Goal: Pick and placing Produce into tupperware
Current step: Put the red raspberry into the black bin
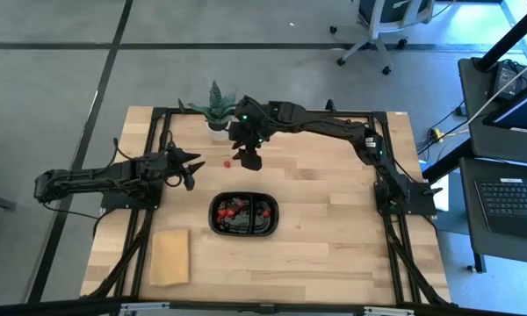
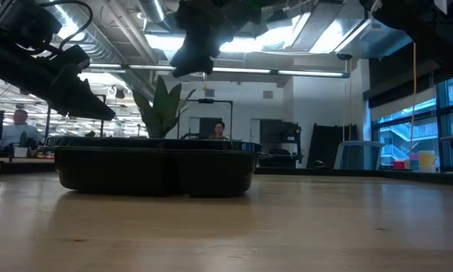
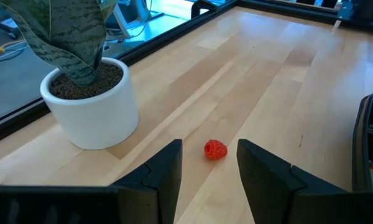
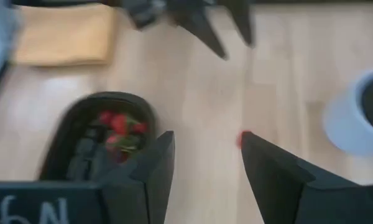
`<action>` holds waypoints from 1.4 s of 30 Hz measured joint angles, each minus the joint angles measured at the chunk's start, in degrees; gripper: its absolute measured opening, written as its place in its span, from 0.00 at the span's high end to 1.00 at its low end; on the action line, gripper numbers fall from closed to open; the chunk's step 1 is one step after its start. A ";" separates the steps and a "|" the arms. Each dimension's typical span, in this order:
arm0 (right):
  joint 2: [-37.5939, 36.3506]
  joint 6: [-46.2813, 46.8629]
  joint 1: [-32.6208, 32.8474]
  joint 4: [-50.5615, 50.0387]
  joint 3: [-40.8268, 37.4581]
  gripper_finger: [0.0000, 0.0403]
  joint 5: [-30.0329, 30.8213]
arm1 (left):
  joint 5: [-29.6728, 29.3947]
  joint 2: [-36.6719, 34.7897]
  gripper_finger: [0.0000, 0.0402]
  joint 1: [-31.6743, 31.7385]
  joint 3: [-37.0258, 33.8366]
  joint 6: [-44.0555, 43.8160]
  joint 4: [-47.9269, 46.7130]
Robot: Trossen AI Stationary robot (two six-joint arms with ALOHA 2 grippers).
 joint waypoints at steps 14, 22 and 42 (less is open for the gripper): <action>-3.72 5.54 -1.24 23.70 -20.02 0.54 -3.42 | -0.01 -0.01 0.63 -0.01 0.00 -0.01 0.01; -24.31 11.23 -3.62 46.57 -53.40 0.54 -2.19 | -0.25 0.00 0.63 0.02 0.02 0.02 0.53; -72.91 21.34 -14.90 77.93 -110.69 0.54 -1.26 | -0.29 -0.02 0.63 0.15 0.00 0.04 6.73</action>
